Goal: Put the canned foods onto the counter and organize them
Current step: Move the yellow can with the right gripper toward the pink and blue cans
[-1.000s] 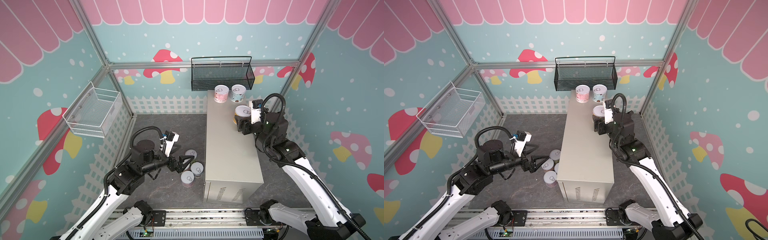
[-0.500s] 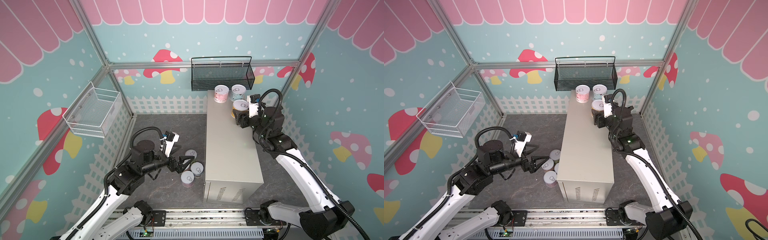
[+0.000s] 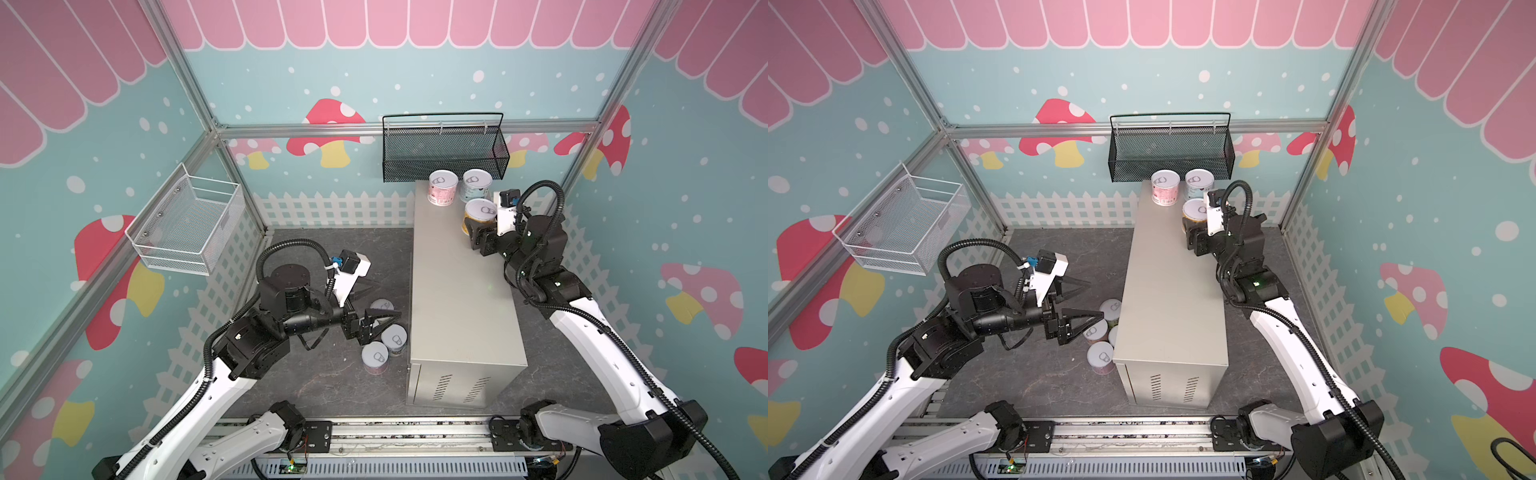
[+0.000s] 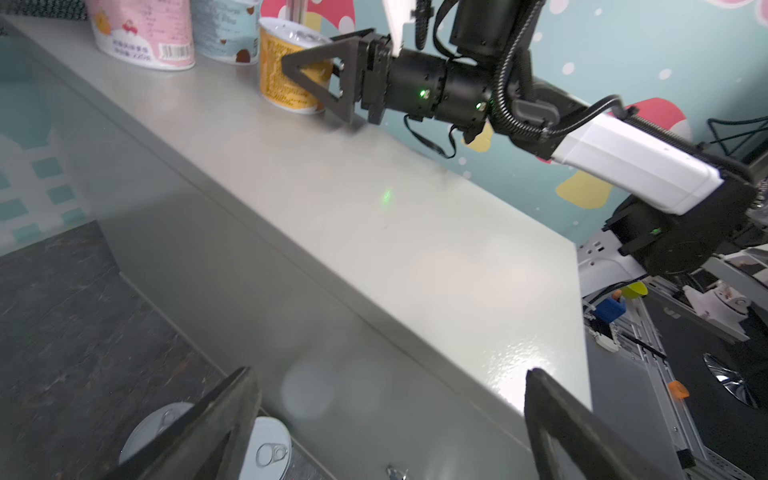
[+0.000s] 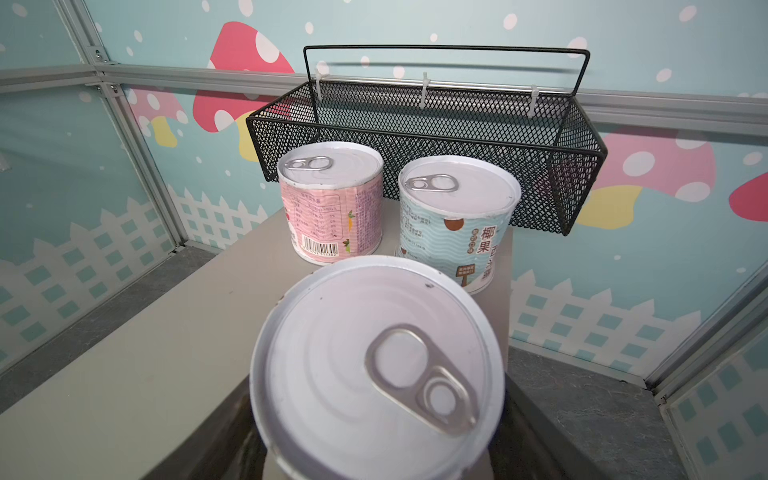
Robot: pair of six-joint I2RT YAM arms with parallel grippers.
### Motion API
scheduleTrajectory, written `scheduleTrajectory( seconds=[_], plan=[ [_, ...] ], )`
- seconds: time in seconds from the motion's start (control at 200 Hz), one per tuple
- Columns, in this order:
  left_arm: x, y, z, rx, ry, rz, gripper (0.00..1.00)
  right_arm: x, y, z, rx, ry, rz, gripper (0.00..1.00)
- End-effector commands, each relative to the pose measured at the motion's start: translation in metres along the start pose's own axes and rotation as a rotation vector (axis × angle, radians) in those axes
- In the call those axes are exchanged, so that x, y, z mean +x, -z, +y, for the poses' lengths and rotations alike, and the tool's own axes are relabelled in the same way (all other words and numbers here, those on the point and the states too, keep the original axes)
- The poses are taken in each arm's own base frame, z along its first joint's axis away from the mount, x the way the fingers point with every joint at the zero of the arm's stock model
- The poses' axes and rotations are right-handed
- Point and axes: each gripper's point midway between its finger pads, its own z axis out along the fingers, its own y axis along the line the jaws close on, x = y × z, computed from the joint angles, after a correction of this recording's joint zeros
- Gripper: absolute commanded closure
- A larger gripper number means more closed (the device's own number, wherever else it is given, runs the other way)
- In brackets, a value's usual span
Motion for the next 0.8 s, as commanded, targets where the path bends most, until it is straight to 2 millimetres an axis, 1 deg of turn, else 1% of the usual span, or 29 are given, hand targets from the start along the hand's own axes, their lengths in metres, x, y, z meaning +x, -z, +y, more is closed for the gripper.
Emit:
scheduleTrajectory(
  seconds=[0.0, 0.15, 0.32, 0.485, 0.665, 0.795],
  plan=[
    [-0.009, 0.001, -0.014, 0.057, -0.064, 0.001, 0.01, 0.048, -0.008, -0.007, 0.016, 0.016, 0.151, 0.24],
    [0.004, -0.003, -0.006, 0.033, -0.064, 0.015, 0.0, 0.05, -0.014, -0.011, 0.02, 0.009, 0.157, 0.25],
    [0.011, 0.005, -0.002, -0.003, -0.077, -0.008, 0.01, 0.046, -0.019, -0.01, 0.007, 0.007, 0.147, 0.26],
    [0.018, 0.006, 0.002, -0.021, -0.068, -0.004, 0.01, 0.046, -0.022, -0.011, 0.009, 0.007, 0.15, 0.27],
    [0.02, 0.008, 0.003, -0.034, -0.069, -0.011, 0.01, 0.047, -0.026, -0.01, 0.003, 0.011, 0.155, 0.26],
    [0.022, 0.008, 0.004, -0.037, -0.067, -0.008, 0.01, 0.045, -0.023, -0.01, 0.003, 0.0, 0.148, 0.25]
  ],
)
